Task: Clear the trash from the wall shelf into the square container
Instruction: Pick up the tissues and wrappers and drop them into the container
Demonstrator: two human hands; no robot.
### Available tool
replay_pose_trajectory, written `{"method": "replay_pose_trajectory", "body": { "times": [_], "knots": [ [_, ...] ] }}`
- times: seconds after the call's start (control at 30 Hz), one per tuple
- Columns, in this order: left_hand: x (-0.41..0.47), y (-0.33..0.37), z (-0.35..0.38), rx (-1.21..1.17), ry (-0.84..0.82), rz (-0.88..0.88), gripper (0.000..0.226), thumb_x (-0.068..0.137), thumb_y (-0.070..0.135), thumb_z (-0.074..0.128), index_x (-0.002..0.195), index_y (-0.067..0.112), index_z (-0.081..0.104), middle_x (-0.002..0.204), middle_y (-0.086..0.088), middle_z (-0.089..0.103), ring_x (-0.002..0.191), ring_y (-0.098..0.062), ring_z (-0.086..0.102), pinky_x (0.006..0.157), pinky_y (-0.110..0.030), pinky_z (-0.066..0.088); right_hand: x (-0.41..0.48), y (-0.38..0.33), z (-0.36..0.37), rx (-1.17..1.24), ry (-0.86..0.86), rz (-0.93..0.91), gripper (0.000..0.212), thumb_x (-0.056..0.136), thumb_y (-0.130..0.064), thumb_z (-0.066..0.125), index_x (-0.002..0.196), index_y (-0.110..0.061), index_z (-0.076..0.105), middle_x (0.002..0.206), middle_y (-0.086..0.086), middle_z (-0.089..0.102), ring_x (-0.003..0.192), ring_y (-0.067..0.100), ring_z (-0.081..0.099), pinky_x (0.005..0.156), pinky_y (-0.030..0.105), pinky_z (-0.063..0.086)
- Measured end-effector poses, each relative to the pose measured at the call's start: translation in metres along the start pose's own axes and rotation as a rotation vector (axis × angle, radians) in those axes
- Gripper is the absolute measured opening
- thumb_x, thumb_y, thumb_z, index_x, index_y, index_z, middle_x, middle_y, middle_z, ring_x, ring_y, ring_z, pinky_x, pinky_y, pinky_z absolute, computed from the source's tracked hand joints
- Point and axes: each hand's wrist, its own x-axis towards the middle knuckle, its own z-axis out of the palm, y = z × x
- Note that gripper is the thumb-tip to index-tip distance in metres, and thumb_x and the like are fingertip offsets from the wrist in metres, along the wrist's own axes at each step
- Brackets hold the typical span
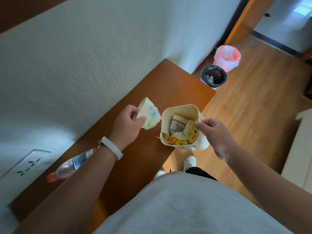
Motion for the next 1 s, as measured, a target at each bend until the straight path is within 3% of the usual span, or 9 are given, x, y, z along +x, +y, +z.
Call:
{"method": "replay_pose_trajectory", "body": {
  "times": [0.13,0.23,0.3,0.47,0.57,0.7,1.0],
  "knots": [
    [0.005,0.031,0.026,-0.018,-0.155,0.092,0.02,0.09,0.027,0.066,0.1,0.017,0.051,0.098,0.001,0.064,0.084,-0.011,0.067,0.055,-0.021,0.056,0.0,-0.001,0.0,-0.007,-0.016,-0.003,0.063,0.06,-0.062,0.075,0.104,-0.017,0.069,0.113,0.014,0.071,0.111,0.04,0.065,0.101,0.062,0.051],
    [0.01,0.039,0.047,0.054,-0.315,0.081,0.023,0.088,0.034,0.065,0.101,0.023,0.049,0.1,0.0,0.063,0.082,-0.017,0.068,0.064,-0.037,0.06,-0.001,-0.001,-0.001,-0.02,-0.028,-0.012,0.062,0.062,-0.06,0.074,0.104,-0.016,0.068,0.11,0.013,0.072,0.109,0.039,0.067,0.1,0.059,0.054],
    [0.012,0.043,0.059,0.149,-0.363,0.07,0.028,0.087,0.038,0.066,0.104,0.024,0.048,0.098,0.0,0.062,0.079,-0.019,0.066,0.066,-0.04,0.058,-0.002,-0.001,-0.002,-0.021,-0.034,-0.01,0.061,0.063,-0.059,0.074,0.106,-0.015,0.068,0.109,0.013,0.073,0.108,0.037,0.067,0.099,0.055,0.055],
    [0.011,0.045,0.069,0.406,-0.27,0.163,0.036,0.088,0.042,0.064,0.116,0.022,0.05,0.111,0.002,0.049,0.087,-0.018,0.056,0.07,-0.033,0.051,0.0,0.002,-0.007,0.006,-0.033,-0.005,0.051,0.072,-0.051,0.073,0.105,-0.013,0.067,0.109,0.014,0.071,0.108,0.037,0.067,0.09,0.045,0.056],
    [0.01,0.035,0.064,0.401,-0.213,0.213,0.037,0.09,0.036,0.062,0.122,0.021,0.054,0.12,0.001,0.049,0.092,-0.016,0.055,0.07,-0.029,0.048,0.001,0.002,-0.007,0.012,-0.022,0.017,0.055,0.069,-0.053,0.074,0.106,-0.014,0.067,0.112,0.015,0.071,0.108,0.036,0.066,0.095,0.049,0.056],
    [0.01,0.024,0.06,0.386,-0.188,0.257,0.036,0.091,0.031,0.06,0.125,0.019,0.058,0.122,0.0,0.054,0.103,-0.018,0.055,0.079,-0.034,0.052,0.003,0.0,-0.007,0.012,-0.019,0.023,0.055,0.068,-0.054,0.073,0.107,-0.015,0.067,0.113,0.014,0.07,0.107,0.033,0.065,0.095,0.047,0.055],
    [0.008,0.016,0.052,0.296,-0.152,0.235,0.038,0.091,0.035,0.06,0.126,0.021,0.057,0.116,0.003,0.057,0.101,-0.012,0.055,0.081,-0.033,0.054,0.006,-0.005,-0.009,-0.014,-0.026,0.022,0.043,0.079,-0.047,0.074,0.104,-0.013,0.068,0.109,0.014,0.071,0.1,0.03,0.064,0.091,0.045,0.053]
  ]
}}
